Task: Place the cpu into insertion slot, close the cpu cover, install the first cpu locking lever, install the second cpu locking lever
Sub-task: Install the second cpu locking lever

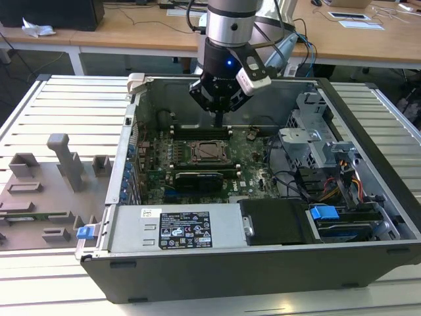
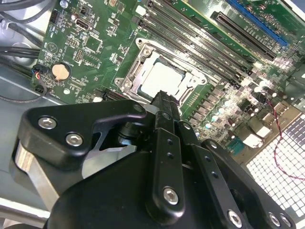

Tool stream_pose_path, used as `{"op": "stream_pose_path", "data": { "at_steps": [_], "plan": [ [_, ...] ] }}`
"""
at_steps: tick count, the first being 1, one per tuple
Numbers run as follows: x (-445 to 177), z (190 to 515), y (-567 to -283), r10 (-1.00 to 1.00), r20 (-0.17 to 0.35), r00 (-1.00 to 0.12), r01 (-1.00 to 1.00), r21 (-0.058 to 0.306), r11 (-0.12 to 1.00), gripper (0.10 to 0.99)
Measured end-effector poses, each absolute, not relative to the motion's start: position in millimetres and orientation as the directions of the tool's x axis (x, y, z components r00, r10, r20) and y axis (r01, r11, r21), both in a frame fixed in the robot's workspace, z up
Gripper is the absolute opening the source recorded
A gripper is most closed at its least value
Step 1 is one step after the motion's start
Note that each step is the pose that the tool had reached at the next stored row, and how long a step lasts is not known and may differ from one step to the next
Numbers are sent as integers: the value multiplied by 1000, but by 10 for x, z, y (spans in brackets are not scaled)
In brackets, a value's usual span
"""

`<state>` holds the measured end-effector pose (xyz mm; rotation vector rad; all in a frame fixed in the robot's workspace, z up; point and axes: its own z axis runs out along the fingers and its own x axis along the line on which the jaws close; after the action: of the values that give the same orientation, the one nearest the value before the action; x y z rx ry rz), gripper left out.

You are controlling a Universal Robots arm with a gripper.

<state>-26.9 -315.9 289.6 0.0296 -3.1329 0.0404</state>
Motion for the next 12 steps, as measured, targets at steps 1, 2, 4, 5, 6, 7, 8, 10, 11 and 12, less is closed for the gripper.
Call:
{"op": "stream_pose_path", "data": {
  "at_steps": [1,2,4,5,6,7,8,10,11,12],
  "plan": [
    [-269,2897,-3159,-19,9,-1000,-19,-26,999,106],
    [-268,2898,-3159,-19,9,-1000,-19,-26,999,106],
    [-269,2898,-3159,-19,9,-1000,-19,-26,999,106],
    [-269,2899,-3159,-19,9,-1000,-19,-26,999,106],
    [-269,2900,-3169,-19,9,-1000,-19,-26,999,106],
    [-268,2899,-3185,-19,9,-1000,-19,-26,999,106],
    [-269,2899,-3204,-19,9,-1000,-19,-26,999,106],
    [-269,2897,-3239,-19,9,-1000,-19,-26,999,106],
    [-269,2897,-3254,-19,9,-1000,-19,-26,999,106],
    [-270,2896,-3308,-19,9,-1000,-19,-26,999,106]
  ]
}}
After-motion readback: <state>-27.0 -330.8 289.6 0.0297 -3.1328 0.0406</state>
